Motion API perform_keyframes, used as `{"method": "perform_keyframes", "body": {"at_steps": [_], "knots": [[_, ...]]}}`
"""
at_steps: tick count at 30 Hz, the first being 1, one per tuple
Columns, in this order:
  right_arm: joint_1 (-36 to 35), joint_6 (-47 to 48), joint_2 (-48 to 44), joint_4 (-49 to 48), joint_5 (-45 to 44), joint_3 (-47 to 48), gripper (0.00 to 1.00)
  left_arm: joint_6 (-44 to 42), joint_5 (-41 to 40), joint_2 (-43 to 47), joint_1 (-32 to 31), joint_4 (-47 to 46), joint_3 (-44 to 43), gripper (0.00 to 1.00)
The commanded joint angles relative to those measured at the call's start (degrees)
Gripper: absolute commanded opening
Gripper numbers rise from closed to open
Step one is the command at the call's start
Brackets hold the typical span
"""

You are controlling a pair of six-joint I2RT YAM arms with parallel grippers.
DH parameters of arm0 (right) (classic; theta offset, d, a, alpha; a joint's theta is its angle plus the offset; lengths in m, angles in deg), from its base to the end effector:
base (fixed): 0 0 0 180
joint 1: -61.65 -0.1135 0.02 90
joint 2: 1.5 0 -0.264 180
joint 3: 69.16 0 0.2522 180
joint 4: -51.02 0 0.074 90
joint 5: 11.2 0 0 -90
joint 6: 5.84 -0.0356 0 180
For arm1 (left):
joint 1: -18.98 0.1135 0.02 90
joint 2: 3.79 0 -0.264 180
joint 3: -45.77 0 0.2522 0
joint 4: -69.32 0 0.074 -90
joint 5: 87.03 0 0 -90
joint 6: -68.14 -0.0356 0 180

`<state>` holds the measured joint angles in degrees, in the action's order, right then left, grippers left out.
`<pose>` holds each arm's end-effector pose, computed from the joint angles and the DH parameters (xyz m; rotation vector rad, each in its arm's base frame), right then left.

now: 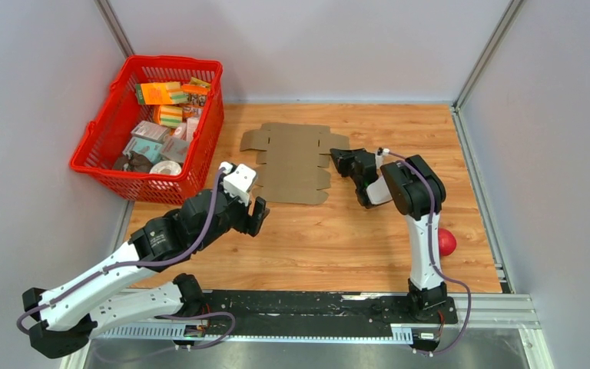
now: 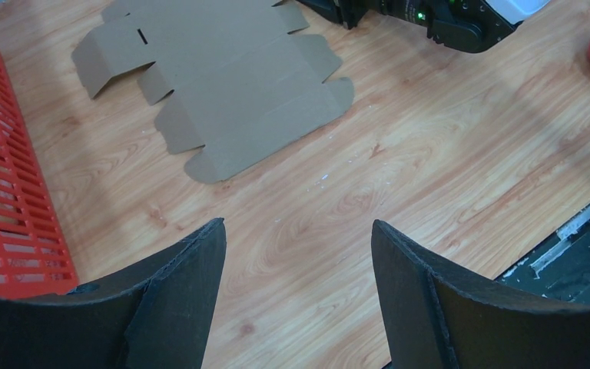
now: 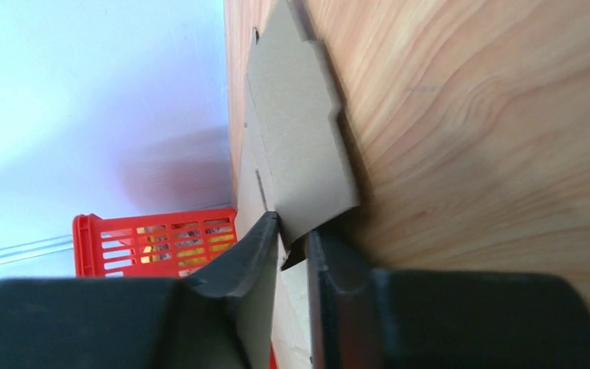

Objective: Fold the paper box

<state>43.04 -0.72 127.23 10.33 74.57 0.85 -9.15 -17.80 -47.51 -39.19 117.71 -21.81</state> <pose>0.3991 0.1316 0.0700 1.1712 1.6932 1.1265 0.0938 -0.1271 0.3534 0.5506 1.9189 -0.4430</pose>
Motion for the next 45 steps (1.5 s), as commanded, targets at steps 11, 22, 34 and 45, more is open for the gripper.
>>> {"method": "perform_keyframes", "body": {"at_steps": [11, 22, 34, 45], "knots": [[6.03, 10.93, -12.6, -2.99, 10.0, -3.6, 0.0, 1.97, -0.32, 4.61, -0.36, 0.96, 0.47, 0.77], [8.25, 56.11, -51.54, 62.94, 4.35, 4.82, 0.0, 4.43, 0.56, 5.76, -0.36, -2.55, 2.4, 0.83], [-24.39, 82.5, -64.84, 83.11, -42.47, 11.51, 0.0, 9.96, -1.45, 5.75, -0.28, -2.73, 1.96, 0.88], [-38.08, 86.98, -63.04, 75.74, -49.83, 12.75, 0.0, 16.73, -4.18, 16.74, 2.98, 0.61, 5.92, 0.89]]}}
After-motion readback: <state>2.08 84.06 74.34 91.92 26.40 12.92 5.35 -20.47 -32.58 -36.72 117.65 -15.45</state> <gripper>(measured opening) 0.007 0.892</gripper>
